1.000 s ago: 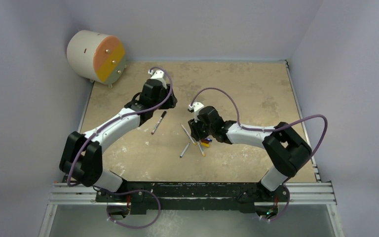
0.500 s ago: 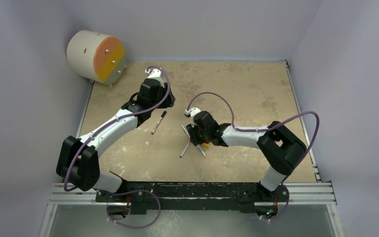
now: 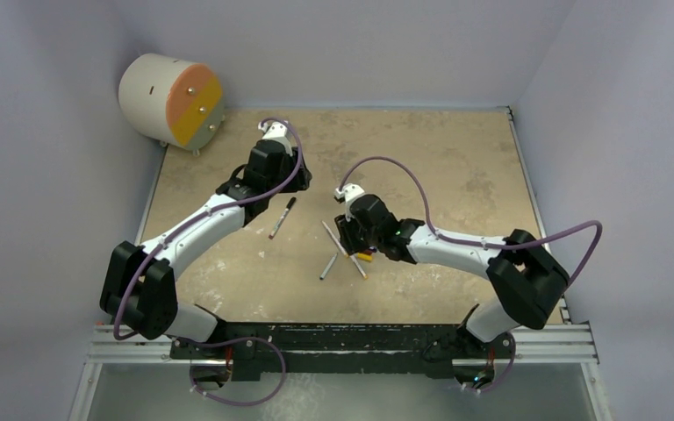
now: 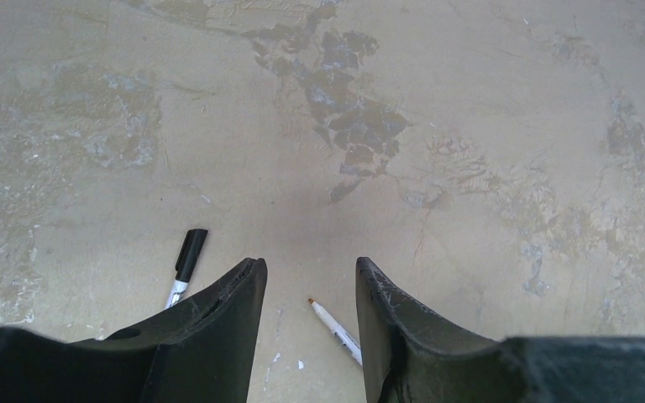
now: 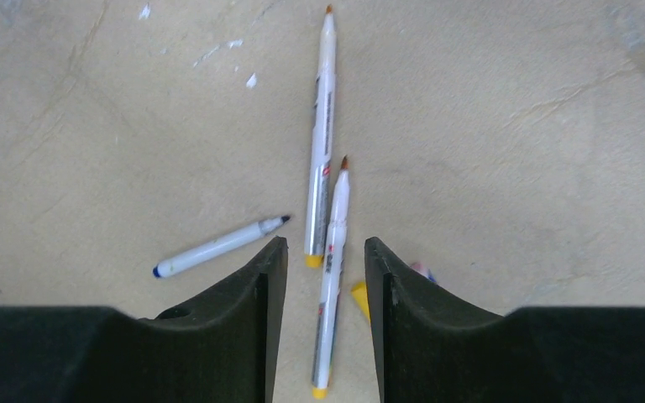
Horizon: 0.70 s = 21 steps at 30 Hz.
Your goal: Insert the pens into the pen caps
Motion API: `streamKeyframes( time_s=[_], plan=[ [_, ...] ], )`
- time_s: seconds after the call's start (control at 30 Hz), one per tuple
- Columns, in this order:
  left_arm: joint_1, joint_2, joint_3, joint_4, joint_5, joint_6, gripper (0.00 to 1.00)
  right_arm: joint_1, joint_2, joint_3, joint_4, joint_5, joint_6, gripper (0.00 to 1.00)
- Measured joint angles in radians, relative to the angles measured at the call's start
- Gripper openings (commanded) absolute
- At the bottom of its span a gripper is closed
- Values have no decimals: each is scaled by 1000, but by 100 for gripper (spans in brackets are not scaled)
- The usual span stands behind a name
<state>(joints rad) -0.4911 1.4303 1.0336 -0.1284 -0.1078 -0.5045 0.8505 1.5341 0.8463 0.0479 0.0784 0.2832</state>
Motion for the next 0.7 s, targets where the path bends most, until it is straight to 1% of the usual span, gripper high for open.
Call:
streamKeyframes(
  time_s=[0.13, 0.2, 0.37, 0.6, 0.7],
  plan=[
    [0, 0, 0, 1, 0, 0, 43, 44, -24, -42, -17, 13, 30, 32],
    [0, 0, 0, 1, 0, 0, 43, 63, -37, -72, -28, 12, 50, 32],
    [0, 0, -2, 3, 1, 0, 43, 85, -58, -127, -53, 13, 100, 39],
    [0, 0, -2, 8, 10, 0, 43, 85, -53, -130, -54, 16, 121, 41],
    [0, 0, -2, 8, 11, -1, 44, 88, -27, -129, -46, 18, 128, 40]
  ],
)
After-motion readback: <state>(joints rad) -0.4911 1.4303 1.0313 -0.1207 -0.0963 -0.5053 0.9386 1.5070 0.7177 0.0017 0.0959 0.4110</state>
